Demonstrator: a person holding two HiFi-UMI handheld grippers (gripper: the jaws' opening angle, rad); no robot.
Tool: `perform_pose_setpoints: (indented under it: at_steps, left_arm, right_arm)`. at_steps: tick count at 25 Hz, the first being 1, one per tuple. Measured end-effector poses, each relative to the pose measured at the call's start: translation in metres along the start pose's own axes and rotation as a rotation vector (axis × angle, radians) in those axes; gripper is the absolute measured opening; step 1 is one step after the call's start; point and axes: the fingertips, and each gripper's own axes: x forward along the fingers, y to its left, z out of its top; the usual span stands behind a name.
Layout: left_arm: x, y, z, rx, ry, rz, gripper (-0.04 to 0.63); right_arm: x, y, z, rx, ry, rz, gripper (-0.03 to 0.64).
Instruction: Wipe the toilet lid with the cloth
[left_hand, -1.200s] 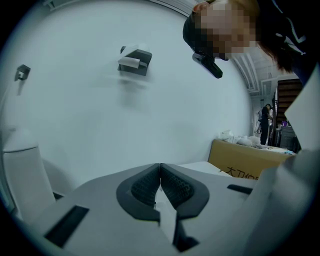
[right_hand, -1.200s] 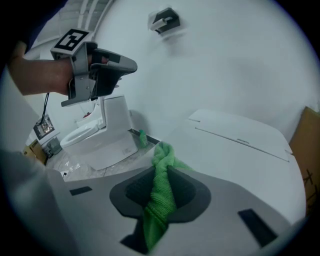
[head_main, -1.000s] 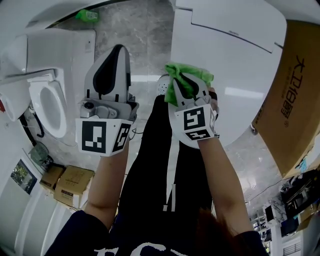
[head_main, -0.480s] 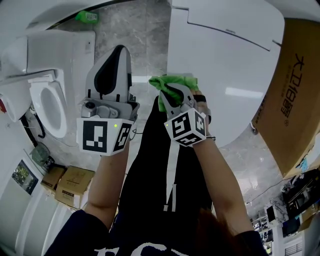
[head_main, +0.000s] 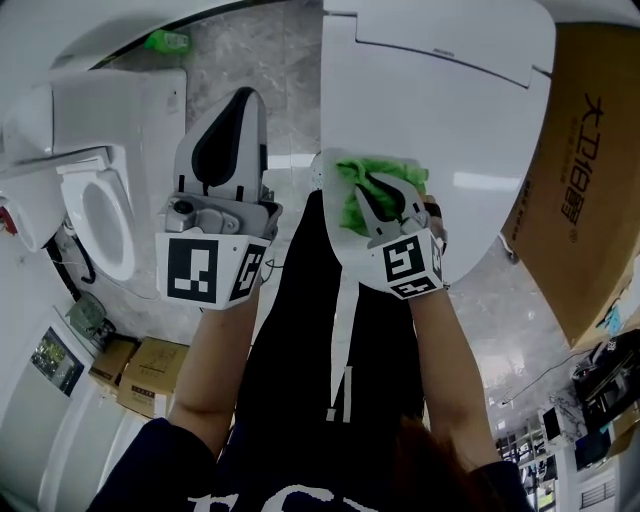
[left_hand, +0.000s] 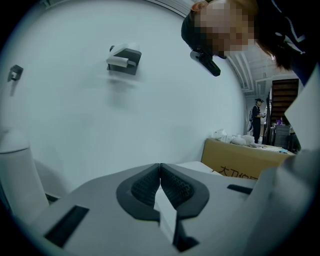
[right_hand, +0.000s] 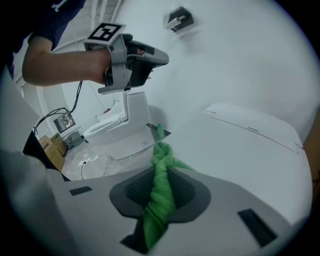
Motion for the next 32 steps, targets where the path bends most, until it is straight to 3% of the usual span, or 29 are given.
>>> perform_pose_setpoints:
  at_steps: [24, 32]
  left_arm:
    - [0.015, -0.053, -0.002, 0.032, 0.007, -0.098, 0.021]
    - [0.017, -0.060, -0.005, 0.029, 0.010, -0.115, 0.021]
  right_arm:
    - [-0.139, -0.157, -0.114, 0.199, -0.002, -0.427, 0.078]
    - [-0.166, -0.169, -0.140, 0.410, -0.057, -0.595, 0.080]
